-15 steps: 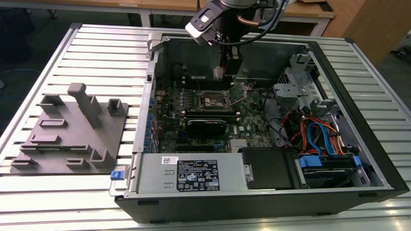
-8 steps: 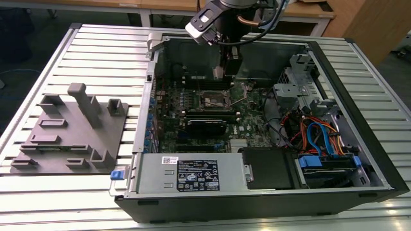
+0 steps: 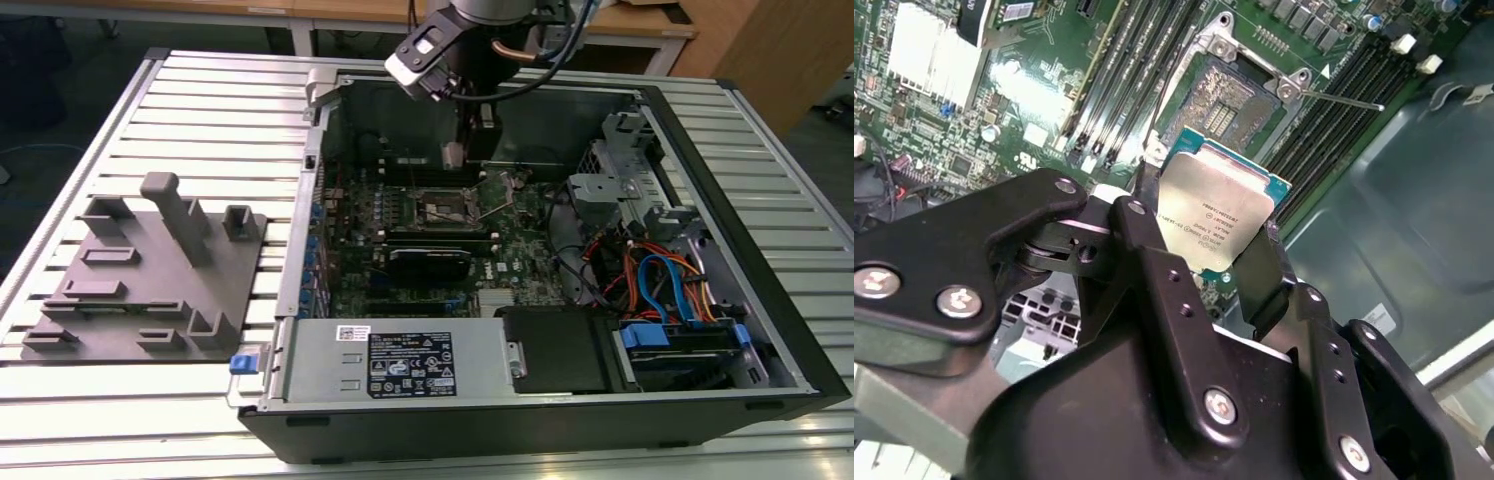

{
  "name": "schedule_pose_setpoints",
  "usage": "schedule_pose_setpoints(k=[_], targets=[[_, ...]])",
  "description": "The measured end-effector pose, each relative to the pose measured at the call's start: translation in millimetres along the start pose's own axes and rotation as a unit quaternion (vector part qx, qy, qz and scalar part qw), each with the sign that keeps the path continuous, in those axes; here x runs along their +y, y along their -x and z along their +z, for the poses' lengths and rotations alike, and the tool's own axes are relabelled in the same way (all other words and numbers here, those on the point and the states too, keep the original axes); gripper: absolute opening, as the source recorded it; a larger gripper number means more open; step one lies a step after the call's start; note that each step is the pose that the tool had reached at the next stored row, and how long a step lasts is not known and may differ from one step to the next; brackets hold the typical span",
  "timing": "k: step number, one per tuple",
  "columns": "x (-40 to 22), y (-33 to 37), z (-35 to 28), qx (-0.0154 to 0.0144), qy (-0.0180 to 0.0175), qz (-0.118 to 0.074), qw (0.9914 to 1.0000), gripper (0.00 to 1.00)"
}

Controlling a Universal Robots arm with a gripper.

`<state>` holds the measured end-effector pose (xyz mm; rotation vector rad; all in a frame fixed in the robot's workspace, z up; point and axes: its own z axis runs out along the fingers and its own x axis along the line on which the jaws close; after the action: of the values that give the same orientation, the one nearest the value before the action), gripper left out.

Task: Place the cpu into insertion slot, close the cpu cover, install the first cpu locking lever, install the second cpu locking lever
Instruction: 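Place the cpu into insertion slot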

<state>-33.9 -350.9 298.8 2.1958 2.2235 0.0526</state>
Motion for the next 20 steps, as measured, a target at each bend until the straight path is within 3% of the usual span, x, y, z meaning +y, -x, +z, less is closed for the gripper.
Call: schedule_pose_setpoints(k=[8, 20], targets=[[-0.5, 0.2, 10.7, 0.0, 0.0, 0.0, 1.0, 0.54], [-0.6, 0.2, 13.7, 0.0, 0.0, 0.0, 1.0, 0.54]])
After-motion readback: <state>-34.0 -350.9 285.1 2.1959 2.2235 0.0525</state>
